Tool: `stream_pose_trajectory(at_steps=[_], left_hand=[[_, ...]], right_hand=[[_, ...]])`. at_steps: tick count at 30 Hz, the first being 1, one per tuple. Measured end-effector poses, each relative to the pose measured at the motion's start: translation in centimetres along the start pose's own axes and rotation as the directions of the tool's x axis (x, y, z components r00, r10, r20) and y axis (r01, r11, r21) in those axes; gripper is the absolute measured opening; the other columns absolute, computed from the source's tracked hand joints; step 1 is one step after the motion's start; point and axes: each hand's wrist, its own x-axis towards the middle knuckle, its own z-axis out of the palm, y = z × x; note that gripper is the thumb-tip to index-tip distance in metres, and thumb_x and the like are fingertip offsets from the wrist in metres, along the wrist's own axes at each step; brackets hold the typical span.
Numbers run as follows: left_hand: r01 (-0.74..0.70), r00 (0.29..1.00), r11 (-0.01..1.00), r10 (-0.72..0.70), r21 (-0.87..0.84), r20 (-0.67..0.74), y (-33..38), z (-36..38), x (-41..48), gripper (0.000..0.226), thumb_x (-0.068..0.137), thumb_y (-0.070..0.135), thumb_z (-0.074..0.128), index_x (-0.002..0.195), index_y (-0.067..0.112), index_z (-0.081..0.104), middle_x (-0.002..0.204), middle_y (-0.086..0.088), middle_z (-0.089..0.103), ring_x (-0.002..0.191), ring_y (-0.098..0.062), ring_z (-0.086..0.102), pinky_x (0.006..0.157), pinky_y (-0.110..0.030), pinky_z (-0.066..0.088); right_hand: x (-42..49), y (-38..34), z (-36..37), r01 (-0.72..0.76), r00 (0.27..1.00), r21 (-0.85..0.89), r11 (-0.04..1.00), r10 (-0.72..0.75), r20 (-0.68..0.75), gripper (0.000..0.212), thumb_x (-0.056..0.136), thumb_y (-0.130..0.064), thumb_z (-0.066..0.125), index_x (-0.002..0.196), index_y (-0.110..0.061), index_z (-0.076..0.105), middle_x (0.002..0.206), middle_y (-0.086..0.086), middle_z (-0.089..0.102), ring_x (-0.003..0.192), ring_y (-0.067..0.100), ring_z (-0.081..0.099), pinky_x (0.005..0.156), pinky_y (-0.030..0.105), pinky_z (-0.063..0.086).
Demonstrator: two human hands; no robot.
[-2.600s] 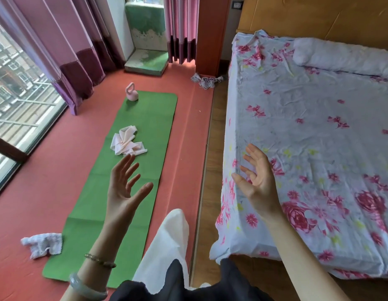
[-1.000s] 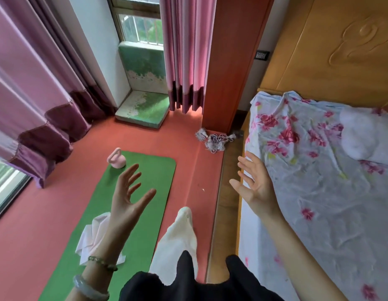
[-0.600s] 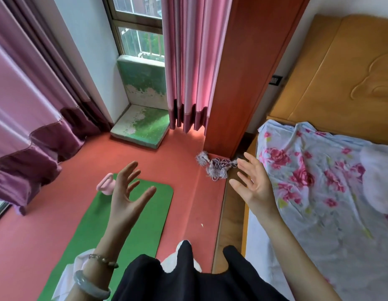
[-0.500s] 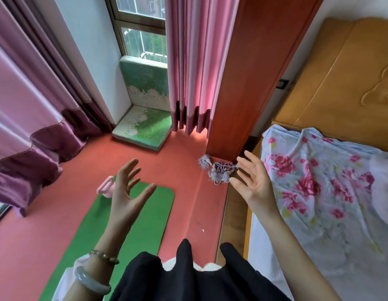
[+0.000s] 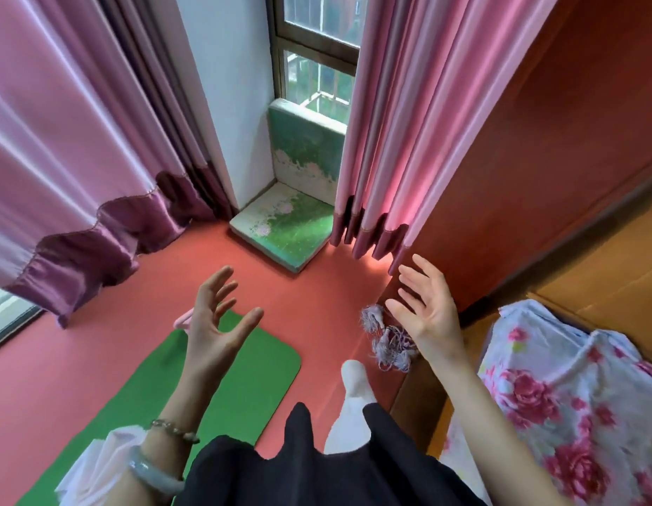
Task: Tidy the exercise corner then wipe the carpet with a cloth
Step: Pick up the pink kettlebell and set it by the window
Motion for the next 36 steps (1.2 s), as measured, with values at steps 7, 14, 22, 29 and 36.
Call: stream_pose_trajectory(at_steps=[7,14,22,29,36], left_hand=[[0.098,0.96,0.994,-0.108,-0.051,-0.258,0.0,5.1,7.2,0.068,0.067,0.042,0.073,0.126,0.045,0.04,0.136,0.009,0.048,0.124,-0.011,0.049,0.106,-0.043,0.04],[0.15,0.857,0.982,-0.185,-0.111,-0.481,-0.1,8.0,11.6,0.069,0.073,0.013,0.074,0.13,0.031,0.04,0.13,0.013,0.049,0.12,-0.001,0.049,0.103,-0.024,0.04],[0.178,0.743,0.98,-0.191,-0.085,-0.642,-1.6,6.6,15.3,0.067,0.074,0.017,0.076,0.124,0.042,0.04,0.127,0.023,0.049,0.123,-0.003,0.047,0.095,-0.011,0.041],[0.206,0.649,0.973,-0.217,-0.106,-0.73,-4.7,2.9,21.2,0.072,0.067,0.034,0.081,0.126,0.042,0.04,0.137,0.012,0.046,0.123,-0.001,0.047,0.102,-0.023,0.039],[0.205,0.516,0.969,-0.229,-0.141,-0.825,-7.9,-3.8,27.7,0.066,0.063,0.042,0.073,0.121,0.051,0.042,0.134,0.016,0.047,0.122,-0.004,0.048,0.103,-0.028,0.038]], right_hand=[[14.9,-0.1,-2.1,-0.005,0.975,0.001,1.0,0.004,0.222,0.067,0.08,0.004,0.067,0.132,-0.029,0.041,0.128,-0.003,0.055,0.12,0.006,0.052,0.105,0.031,0.042],[25.8,-0.3,-0.6,0.016,0.882,-0.038,0.999,0.004,0.471,0.07,0.079,-0.001,0.07,0.135,-0.029,0.039,0.129,-0.004,0.054,0.12,0.0,0.05,0.106,0.028,0.041],[33.6,0.4,6.2,0.056,0.74,-0.039,0.998,-0.015,0.673,0.071,0.08,-0.003,0.069,0.131,-0.04,0.037,0.131,-0.004,0.052,0.123,0.006,0.049,0.104,0.03,0.042],[40.8,0.5,13.9,0.074,0.687,-0.015,0.997,-0.04,0.725,0.068,0.073,-0.011,0.069,0.13,-0.035,0.04,0.125,-0.003,0.055,0.118,0.005,0.053,0.097,0.021,0.045],[48.1,-1.4,24.5,0.126,0.606,-0.025,0.992,-0.057,0.793,0.066,0.074,-0.009,0.07,0.131,-0.029,0.042,0.124,0.001,0.057,0.116,0.009,0.054,0.096,0.028,0.046]])
